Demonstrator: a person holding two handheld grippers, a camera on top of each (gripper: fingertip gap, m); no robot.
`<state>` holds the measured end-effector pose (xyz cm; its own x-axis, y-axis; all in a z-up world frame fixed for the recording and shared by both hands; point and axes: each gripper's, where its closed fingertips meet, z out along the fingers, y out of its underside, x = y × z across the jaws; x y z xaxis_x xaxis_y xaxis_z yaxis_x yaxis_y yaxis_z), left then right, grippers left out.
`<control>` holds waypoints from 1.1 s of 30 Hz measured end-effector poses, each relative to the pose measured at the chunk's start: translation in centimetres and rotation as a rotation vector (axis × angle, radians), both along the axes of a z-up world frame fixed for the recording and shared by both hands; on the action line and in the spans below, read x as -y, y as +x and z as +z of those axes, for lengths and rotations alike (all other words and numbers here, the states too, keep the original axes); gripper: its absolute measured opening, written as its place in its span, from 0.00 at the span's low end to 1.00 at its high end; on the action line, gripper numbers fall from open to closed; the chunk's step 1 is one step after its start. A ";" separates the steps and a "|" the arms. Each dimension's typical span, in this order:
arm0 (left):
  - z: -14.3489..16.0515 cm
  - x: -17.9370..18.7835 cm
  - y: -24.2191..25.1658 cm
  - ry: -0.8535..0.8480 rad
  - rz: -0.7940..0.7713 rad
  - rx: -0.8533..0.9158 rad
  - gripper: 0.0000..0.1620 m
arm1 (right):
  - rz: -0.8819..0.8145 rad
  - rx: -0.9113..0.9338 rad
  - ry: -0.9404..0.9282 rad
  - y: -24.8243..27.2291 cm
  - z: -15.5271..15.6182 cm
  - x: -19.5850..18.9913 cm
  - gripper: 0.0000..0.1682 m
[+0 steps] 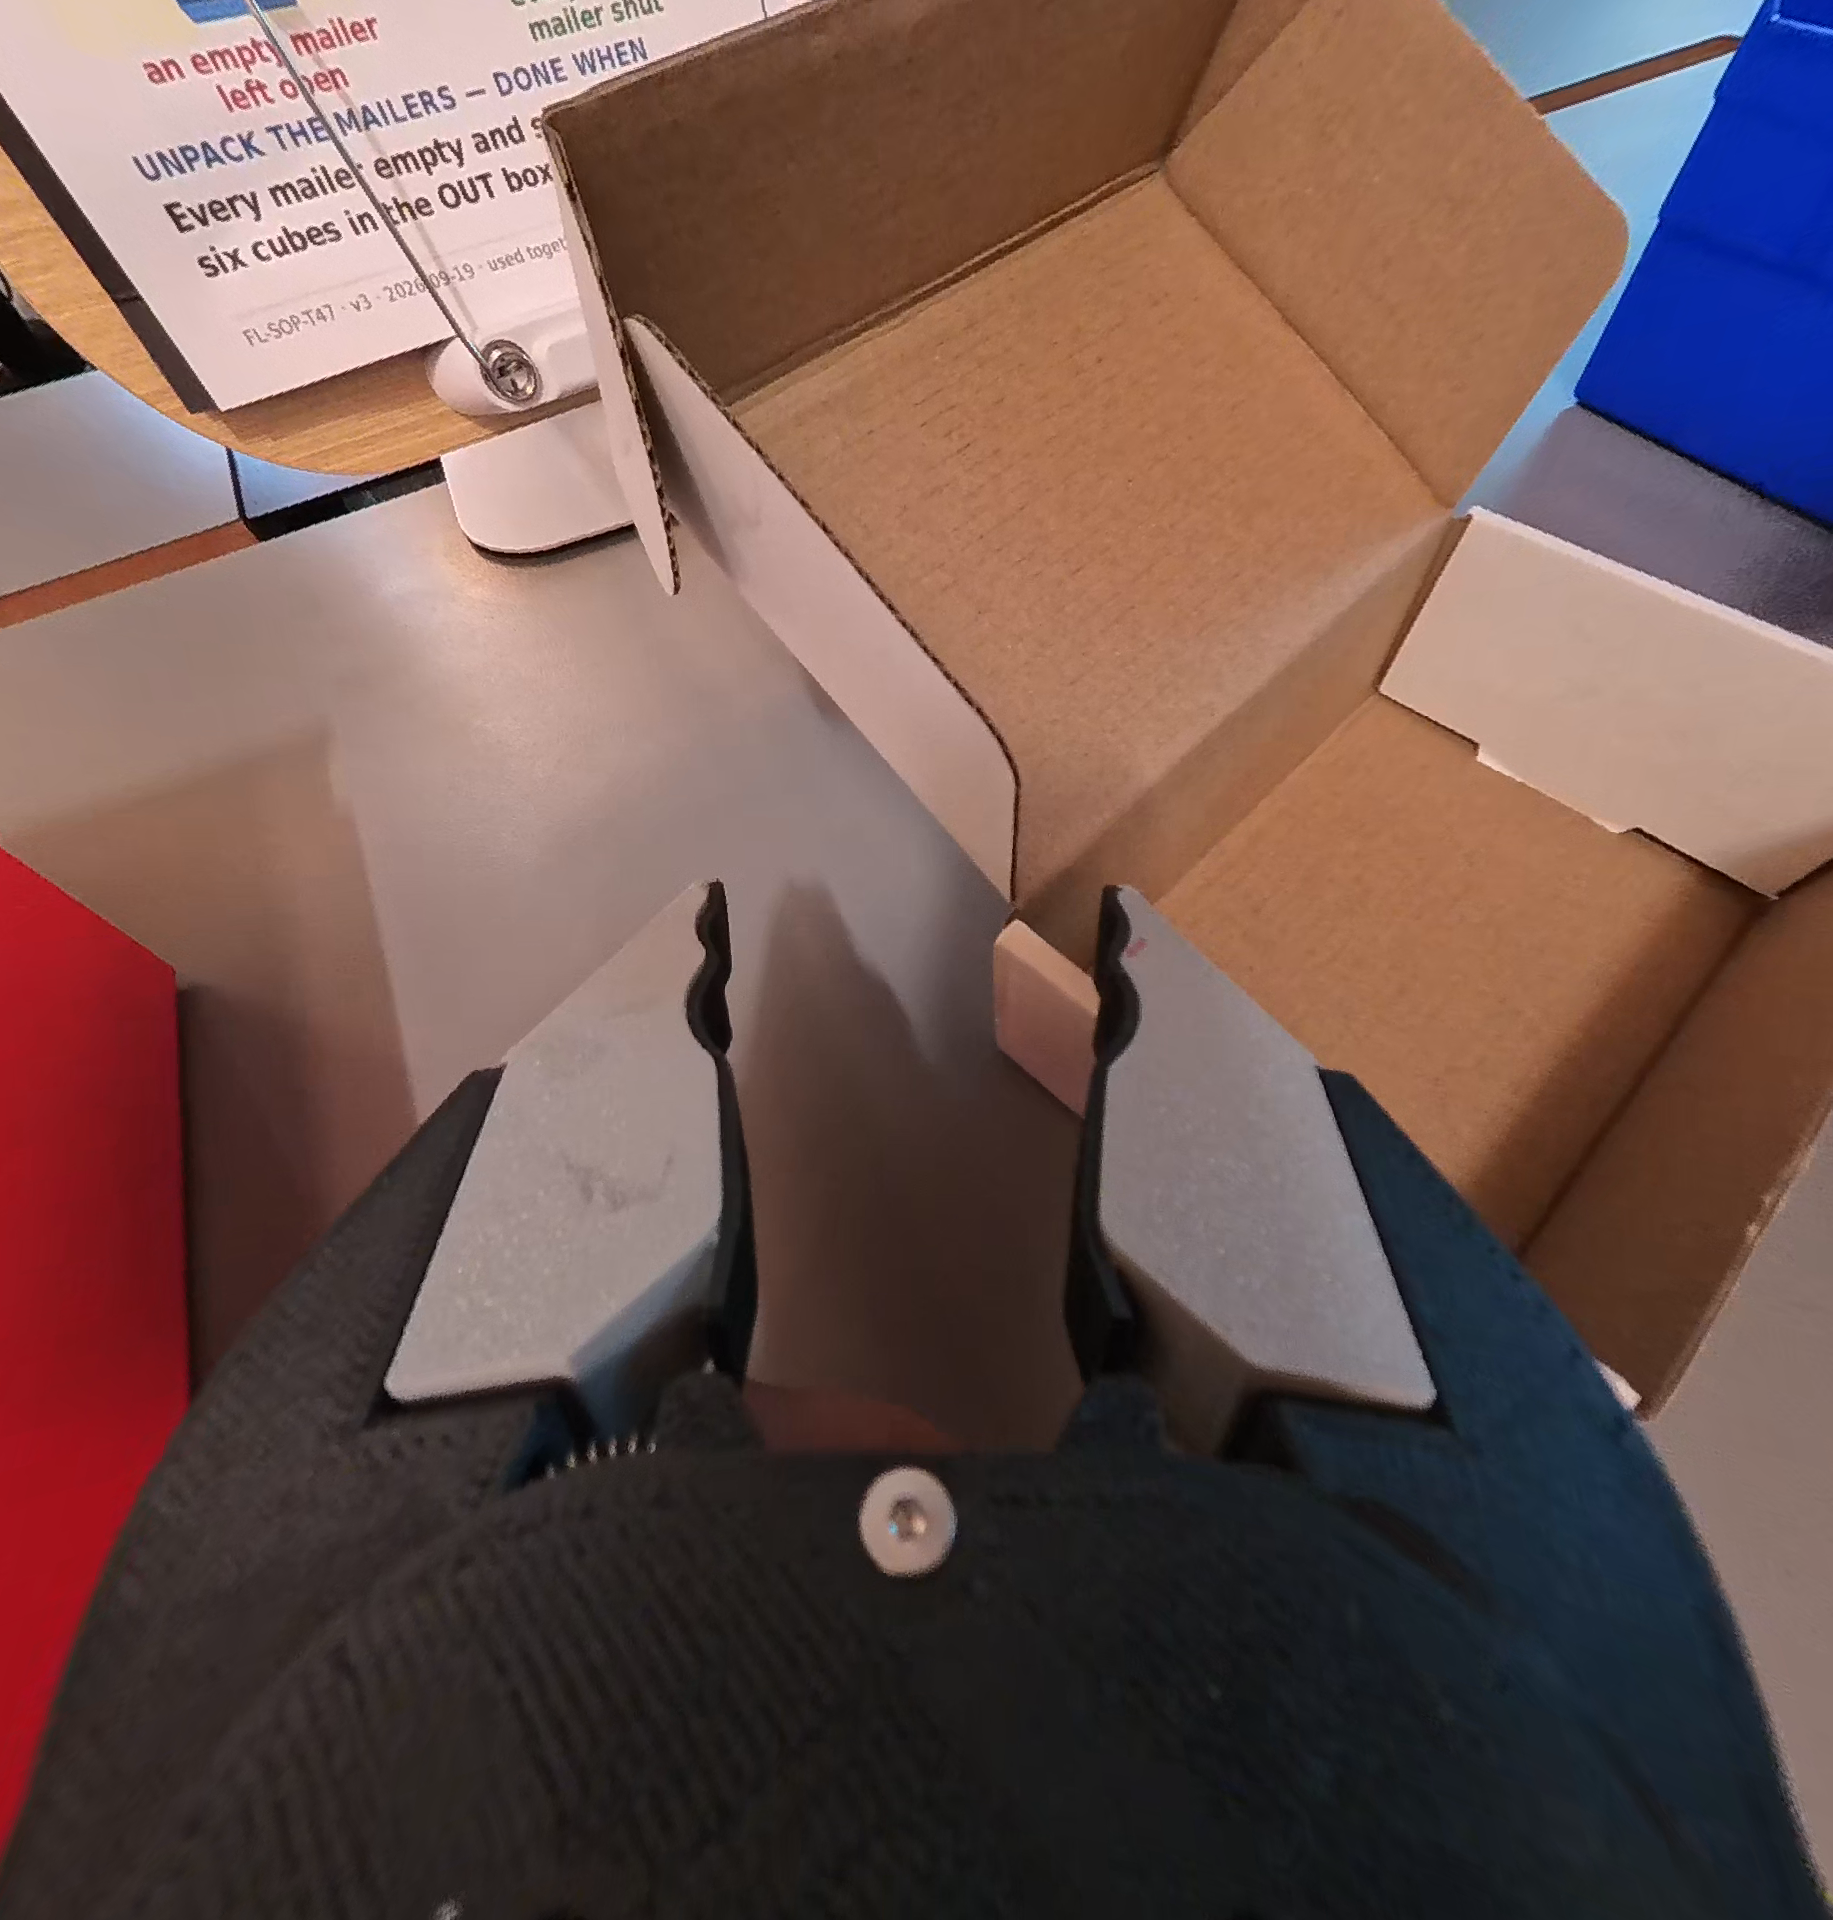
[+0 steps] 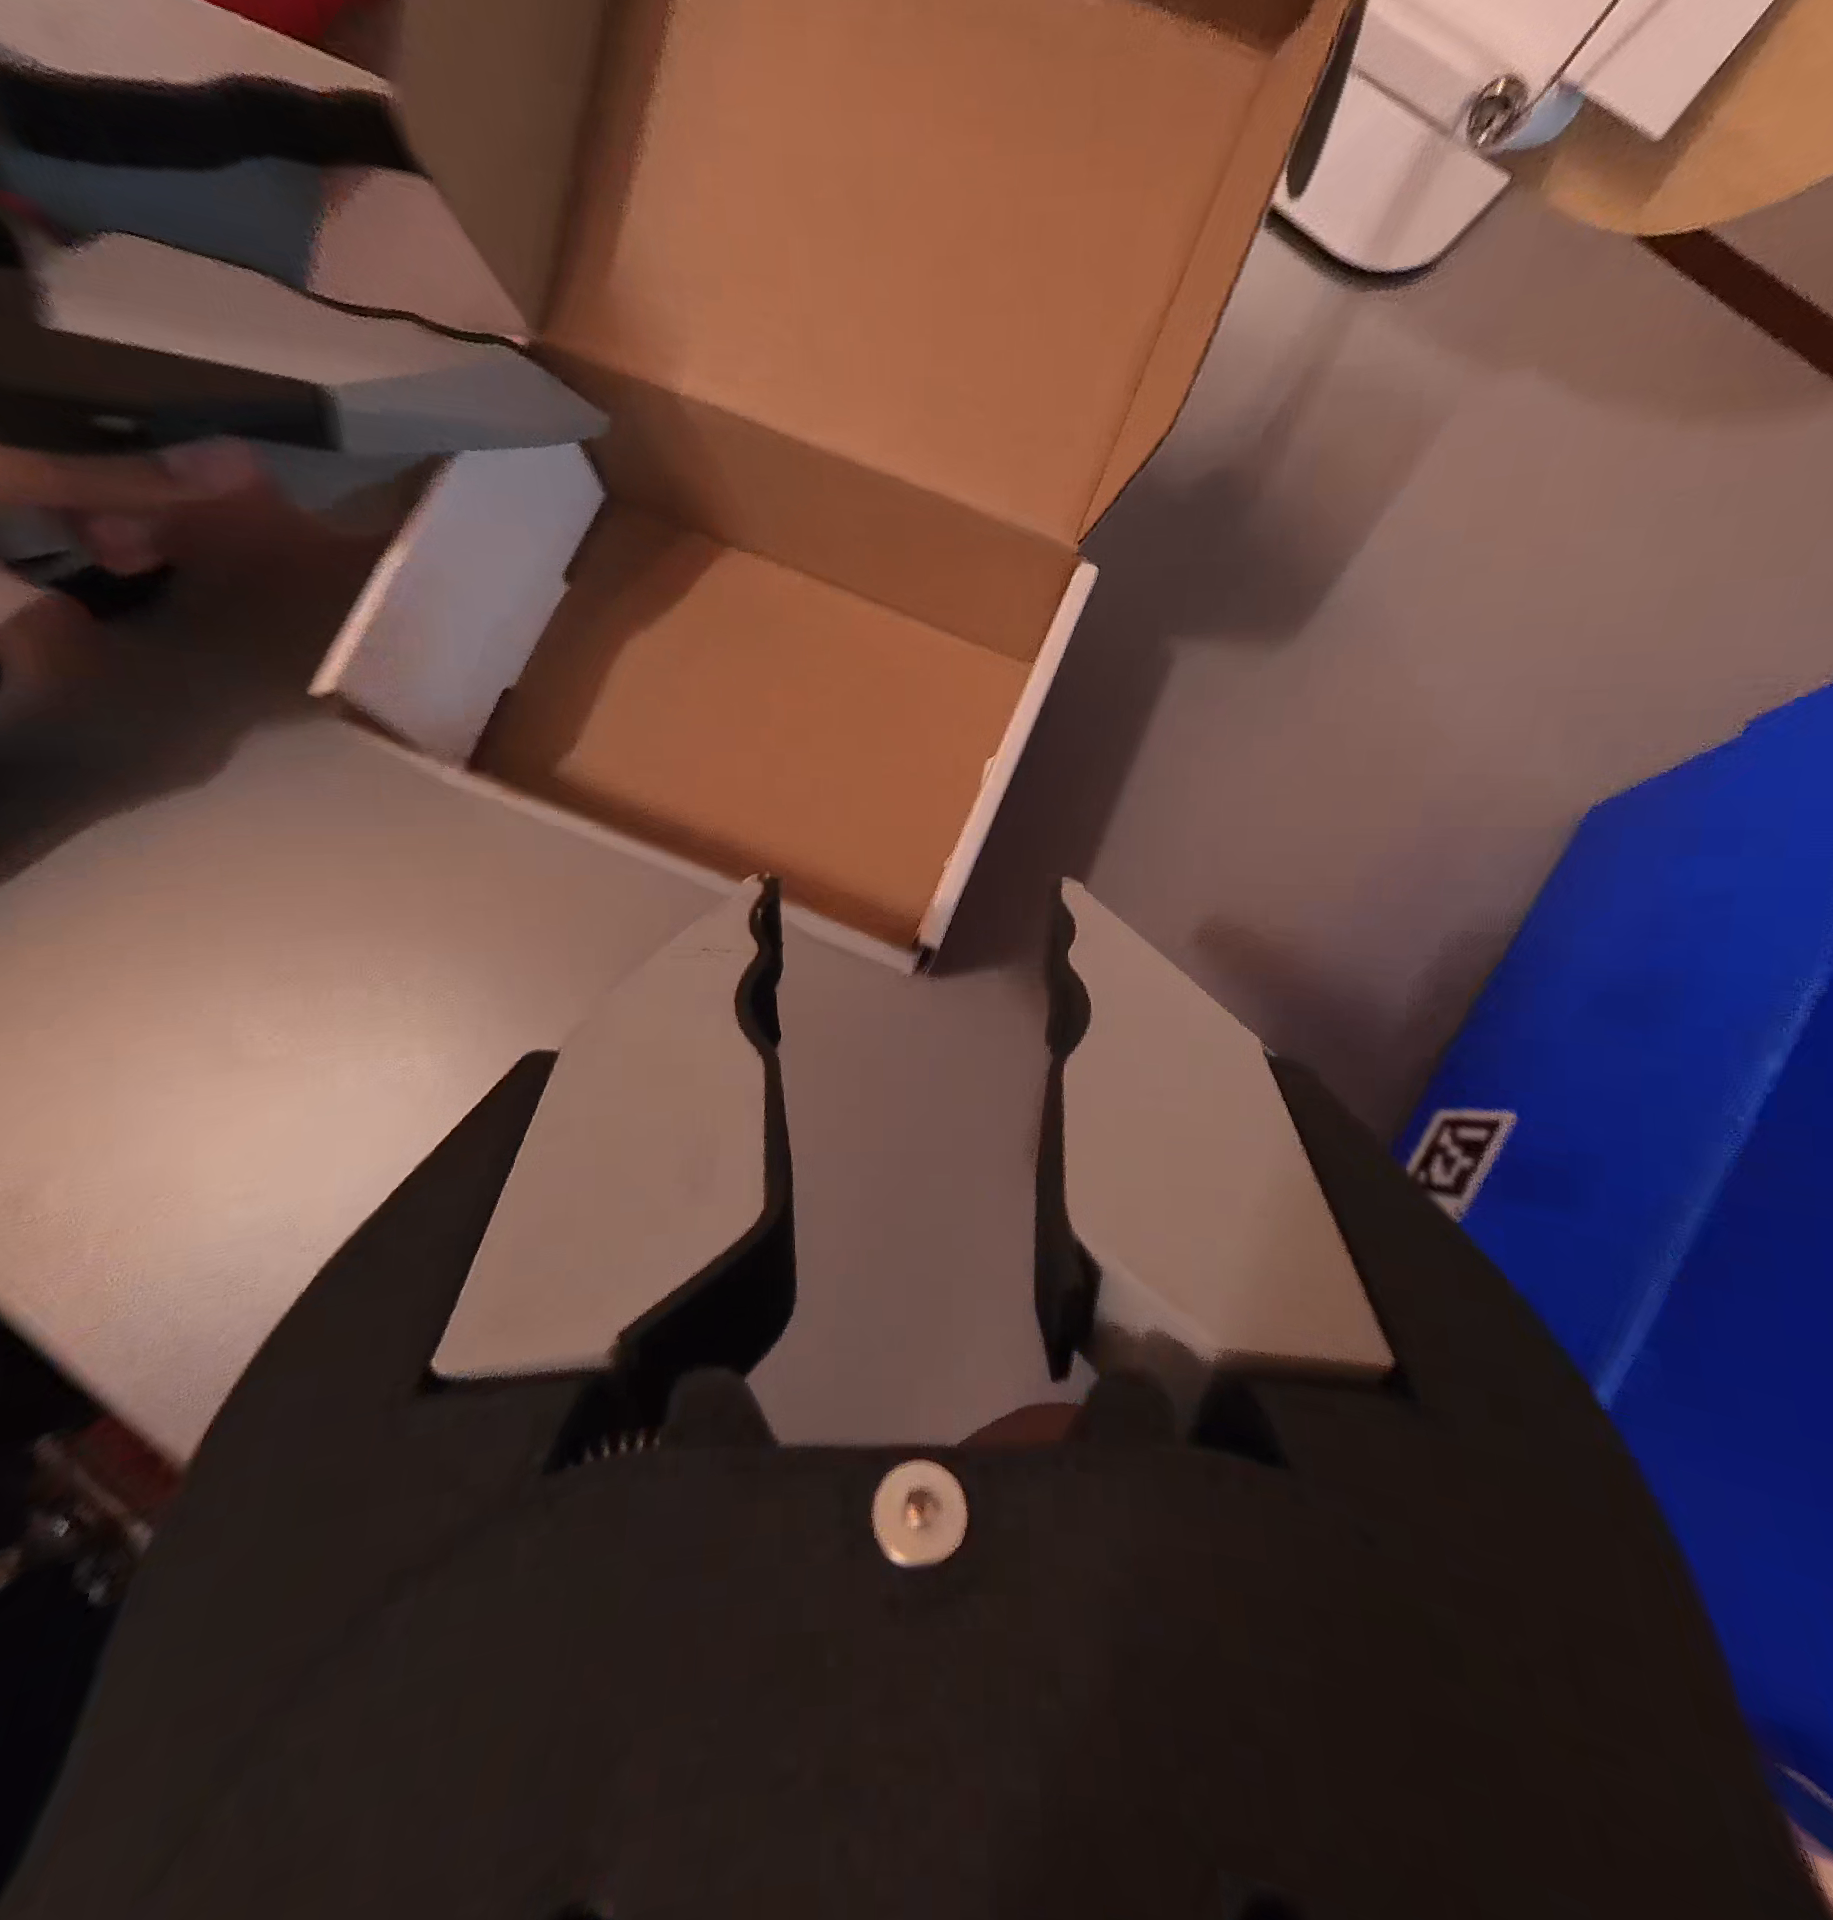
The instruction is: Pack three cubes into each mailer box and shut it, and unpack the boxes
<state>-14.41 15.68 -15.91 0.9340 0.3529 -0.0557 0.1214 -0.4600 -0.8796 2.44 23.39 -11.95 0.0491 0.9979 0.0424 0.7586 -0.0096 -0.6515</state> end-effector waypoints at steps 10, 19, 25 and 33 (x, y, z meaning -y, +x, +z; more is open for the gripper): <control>0.7 0.0 0.7 0.046 -0.043 0.086 0.41 | 0.063 0.081 -0.187 -1.3 -5.0 2.0 0.25; 2.5 1.0 -0.5 0.125 -0.005 0.105 0.42 | 0.149 0.045 -0.310 1.4 -4.4 5.7 0.22; 2.7 0.6 -0.9 0.135 0.020 0.062 0.41 | 0.138 -0.040 -0.296 1.7 -3.8 6.2 0.23; 3.4 0.0 -2.5 0.203 0.080 -0.013 0.33 | 0.010 -0.079 -0.203 -1.7 -5.5 4.2 0.16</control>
<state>-16.87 15.71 -12.51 0.9023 0.4309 0.0121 0.1382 -0.2625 -0.9550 0.71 19.15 -17.45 0.0344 0.9859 -0.1635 0.7060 -0.1398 -0.6943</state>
